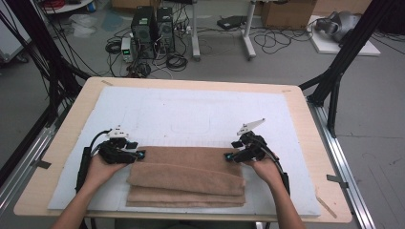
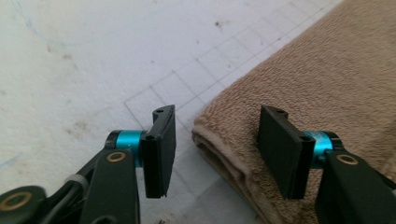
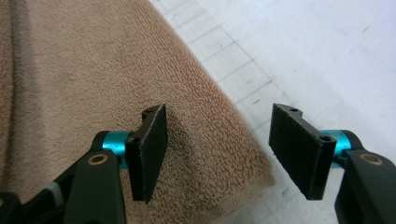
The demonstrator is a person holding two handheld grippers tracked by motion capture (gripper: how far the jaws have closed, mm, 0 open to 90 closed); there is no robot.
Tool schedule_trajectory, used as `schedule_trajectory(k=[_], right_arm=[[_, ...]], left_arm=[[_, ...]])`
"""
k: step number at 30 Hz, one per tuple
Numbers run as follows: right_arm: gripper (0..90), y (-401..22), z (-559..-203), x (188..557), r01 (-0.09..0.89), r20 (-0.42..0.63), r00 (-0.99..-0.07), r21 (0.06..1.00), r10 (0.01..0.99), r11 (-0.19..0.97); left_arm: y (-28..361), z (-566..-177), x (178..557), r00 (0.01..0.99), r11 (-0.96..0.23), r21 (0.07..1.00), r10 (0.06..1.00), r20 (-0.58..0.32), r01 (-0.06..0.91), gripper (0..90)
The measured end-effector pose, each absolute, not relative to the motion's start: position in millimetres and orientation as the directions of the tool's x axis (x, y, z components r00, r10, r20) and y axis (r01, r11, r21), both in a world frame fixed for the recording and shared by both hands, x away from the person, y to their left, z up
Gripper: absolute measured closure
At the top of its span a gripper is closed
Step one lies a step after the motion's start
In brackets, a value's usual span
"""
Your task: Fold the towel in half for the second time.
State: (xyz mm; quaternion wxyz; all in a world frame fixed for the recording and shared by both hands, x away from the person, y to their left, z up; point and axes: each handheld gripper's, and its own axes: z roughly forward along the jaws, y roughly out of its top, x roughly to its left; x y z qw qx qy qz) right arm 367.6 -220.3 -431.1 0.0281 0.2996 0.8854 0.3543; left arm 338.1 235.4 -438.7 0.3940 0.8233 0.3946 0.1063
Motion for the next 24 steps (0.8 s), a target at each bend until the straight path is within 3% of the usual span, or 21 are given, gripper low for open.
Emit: schedule_trajectory(k=[1, 5, 8, 13, 19, 20, 22, 24], right_arm=[[42.2, -221, -433, 369, 0.519, 0.181, -0.818, 0.643, 0.546, 0.564], [69.5, -220, -433, 367, 0.516, 0.23, -0.834, 0.646, 0.502, 0.562], [76.5, -222, -424, 365, 0.486, 0.199, -0.848, 0.665, 0.492, 0.567], [77.3, -223, -402, 373, 0.446, 0.115, -0.84, 0.703, 0.53, 0.554], [77.2, -227, -371, 411, 0.437, 0.053, -0.798, 0.737, 0.601, 0.516], [75.2, -228, -367, 419, 0.441, 0.044, -0.783, 0.744, 0.621, 0.503], [64.2, -231, -364, 434, 0.465, 0.014, -0.727, 0.746, 0.686, 0.477], [58.7, -234, -366, 442, 0.492, 0.036, -0.705, 0.744, 0.708, 0.452]], left_arm=[[236, -439, 339, 0.67, -0.375, 0.73, 0.727, -0.15, 0.571, 48.4], [233, -437, 336, 0.697, -0.397, 0.734, 0.703, -0.143, 0.551, 70.9], [233, -431, 335, 0.697, -0.395, 0.746, 0.706, -0.126, 0.535, 79.9], [228, -415, 350, 0.659, -0.342, 0.797, 0.747, -0.092, 0.498, 81.1], [217, -380, 396, 0.609, -0.281, 0.845, 0.791, -0.064, 0.455, 81.1], [215, -376, 405, 0.602, -0.274, 0.849, 0.796, -0.063, 0.452, 79.9], [212, -372, 417, 0.573, -0.265, 0.854, 0.818, -0.046, 0.447, 68.1], [211, -373, 421, 0.569, -0.247, 0.848, 0.819, -0.076, 0.469, 60.6]])
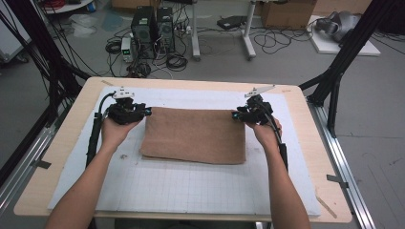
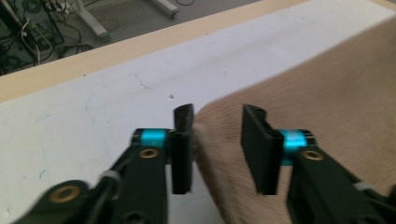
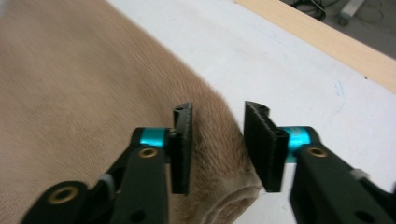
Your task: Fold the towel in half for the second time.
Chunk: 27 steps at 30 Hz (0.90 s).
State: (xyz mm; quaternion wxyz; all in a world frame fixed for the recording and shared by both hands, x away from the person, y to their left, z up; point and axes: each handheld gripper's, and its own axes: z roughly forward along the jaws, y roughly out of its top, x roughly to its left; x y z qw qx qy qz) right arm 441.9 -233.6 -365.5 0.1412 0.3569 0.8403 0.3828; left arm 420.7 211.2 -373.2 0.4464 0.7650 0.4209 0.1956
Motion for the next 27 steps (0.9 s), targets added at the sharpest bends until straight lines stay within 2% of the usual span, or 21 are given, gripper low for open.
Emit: schedule_trajectory(k=[3, 8, 14, 18, 21, 22, 25, 27], right_arm=[[53.3, -233, -370, 437, 0.499, 0.058, -0.725, 0.732, 0.687, 0.465], [45.5, -233, -378, 412, 0.491, 0.103, -0.764, 0.733, 0.637, 0.471], [43.6, -232, -392, 373, 0.475, 0.154, -0.813, 0.733, 0.561, 0.487], [41.4, -233, -412, 357, 0.498, 0.171, -0.813, 0.699, 0.556, 0.514], [42.9, -236, -427, 351, 0.505, 0.147, -0.804, 0.68, 0.576, 0.531], [45.5, -237, -431, 350, 0.513, 0.157, -0.799, 0.683, 0.581, 0.52], [55.7, -239, -434, 347, 0.463, 0.091, -0.809, 0.706, 0.581, 0.535], [58.4, -240, -433, 348, 0.458, 0.08, -0.811, 0.703, 0.579, 0.544]], left_arm=[[210, -381, 413, 0.61, -0.308, 0.825, 0.791, -0.055, 0.473, 59.1], [209, -395, 390, 0.656, -0.335, 0.814, 0.752, -0.073, 0.474, 54.2], [209, -412, 363, 0.7, -0.39, 0.785, 0.71, -0.077, 0.482, 53.9], [206, -422, 352, 0.717, -0.437, 0.753, 0.694, -0.065, 0.492, 54.6], [202, -429, 344, 0.723, -0.473, 0.732, 0.689, -0.039, 0.491, 55.8], [202, -432, 342, 0.724, -0.481, 0.729, 0.689, -0.029, 0.487, 56.2], [203, -435, 334, 0.711, -0.452, 0.75, 0.703, -0.033, 0.482, 57.6], [205, -437, 330, 0.707, -0.44, 0.759, 0.707, -0.036, 0.479, 58.2]])
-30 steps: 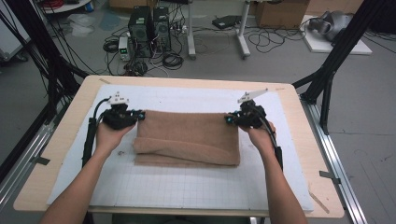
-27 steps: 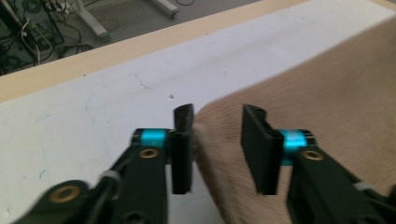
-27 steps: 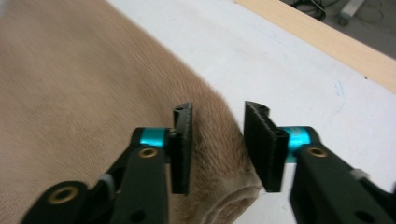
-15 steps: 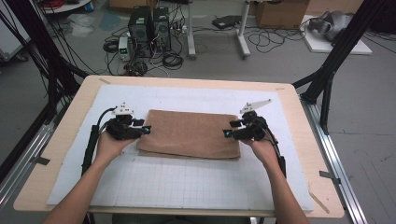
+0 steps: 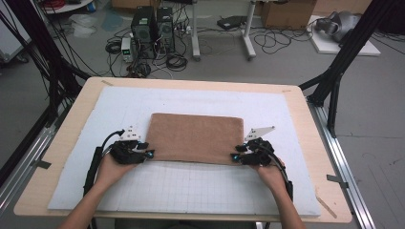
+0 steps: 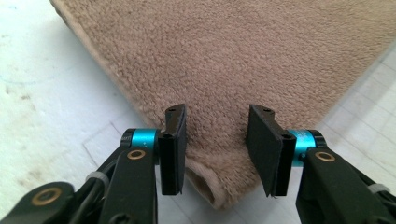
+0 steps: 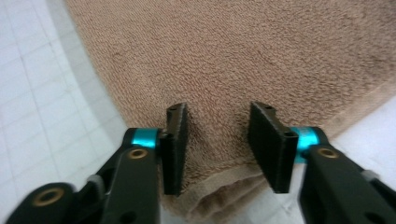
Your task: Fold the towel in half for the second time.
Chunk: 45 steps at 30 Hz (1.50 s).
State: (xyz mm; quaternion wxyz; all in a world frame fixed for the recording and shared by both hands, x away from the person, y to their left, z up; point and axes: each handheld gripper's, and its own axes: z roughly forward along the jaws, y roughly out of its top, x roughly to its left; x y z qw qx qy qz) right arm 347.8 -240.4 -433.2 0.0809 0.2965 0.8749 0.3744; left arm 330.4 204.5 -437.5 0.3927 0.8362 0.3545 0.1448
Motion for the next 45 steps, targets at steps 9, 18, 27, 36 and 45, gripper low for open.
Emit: schedule_trajectory(k=[9, 18, 27, 36, 45], right_arm=[[51.7, -243, -428, 344, 0.464, 0.095, -0.807, 0.713, 0.583, 0.526], [48.5, -247, -434, 338, 0.435, 0.077, -0.827, 0.716, 0.558, 0.546], [50.9, -246, -436, 338, 0.418, 0.049, -0.832, 0.71, 0.552, 0.567], [46.9, -247, -435, 339, 0.442, 0.084, -0.821, 0.72, 0.564, 0.536], [29.4, -243, -426, 338, 0.457, 0.11, -0.79, 0.761, 0.603, 0.46]], left_arm=[[205, -438, 326, 0.705, -0.441, 0.764, 0.708, -0.025, 0.47, 58.0], [205, -439, 327, 0.708, -0.441, 0.766, 0.706, -0.026, 0.468, 57.7], [205, -440, 326, 0.706, -0.437, 0.768, 0.708, -0.028, 0.469, 57.7], [205, -439, 326, 0.705, -0.435, 0.772, 0.709, -0.024, 0.463, 57.3], [214, -427, 320, 0.69, -0.372, 0.812, 0.722, -0.052, 0.45, 41.9]])
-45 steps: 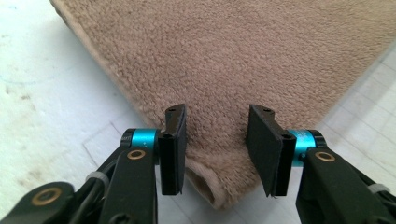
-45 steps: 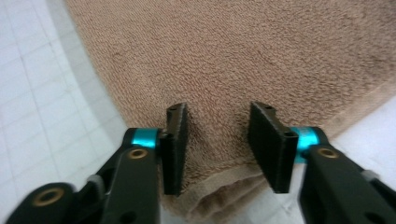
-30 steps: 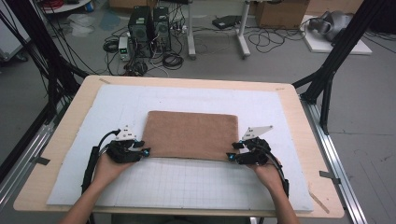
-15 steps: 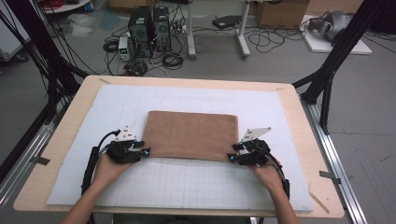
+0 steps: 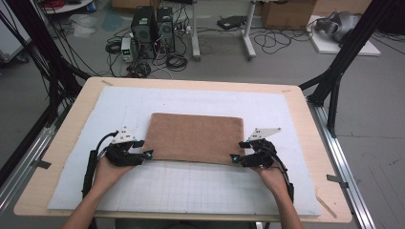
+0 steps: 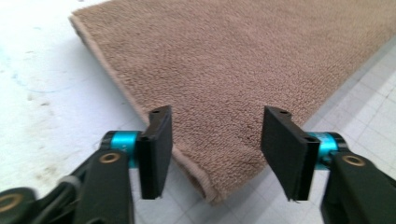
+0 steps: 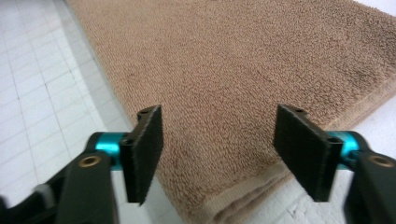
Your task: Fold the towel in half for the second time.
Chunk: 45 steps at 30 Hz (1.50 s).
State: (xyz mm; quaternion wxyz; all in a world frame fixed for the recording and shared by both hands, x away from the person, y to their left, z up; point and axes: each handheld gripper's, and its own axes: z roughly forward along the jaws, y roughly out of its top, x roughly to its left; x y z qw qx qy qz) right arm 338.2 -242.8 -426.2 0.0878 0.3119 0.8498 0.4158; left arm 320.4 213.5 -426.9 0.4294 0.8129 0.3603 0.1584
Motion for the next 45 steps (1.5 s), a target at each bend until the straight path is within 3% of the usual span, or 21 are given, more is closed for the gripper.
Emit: schedule_trajectory(k=[6, 13, 45], right_arm=[[22.0, -242, -423, 336, 0.466, 0.12, -0.776, 0.771, 0.619, 0.434], [19.5, -238, -419, 333, 0.467, 0.121, -0.776, 0.77, 0.619, 0.434], [16.4, -265, -412, 304, 0.459, 0.096, -0.751, 0.787, 0.653, 0.412]], left_arm=[[216, -420, 311, 0.698, -0.377, 0.825, 0.716, -0.029, 0.422, 35.5], [223, -418, 301, 0.697, -0.356, 0.839, 0.716, -0.038, 0.411, 31.2], [246, -416, 277, 0.697, -0.334, 0.853, 0.716, -0.047, 0.401, 29.6]])
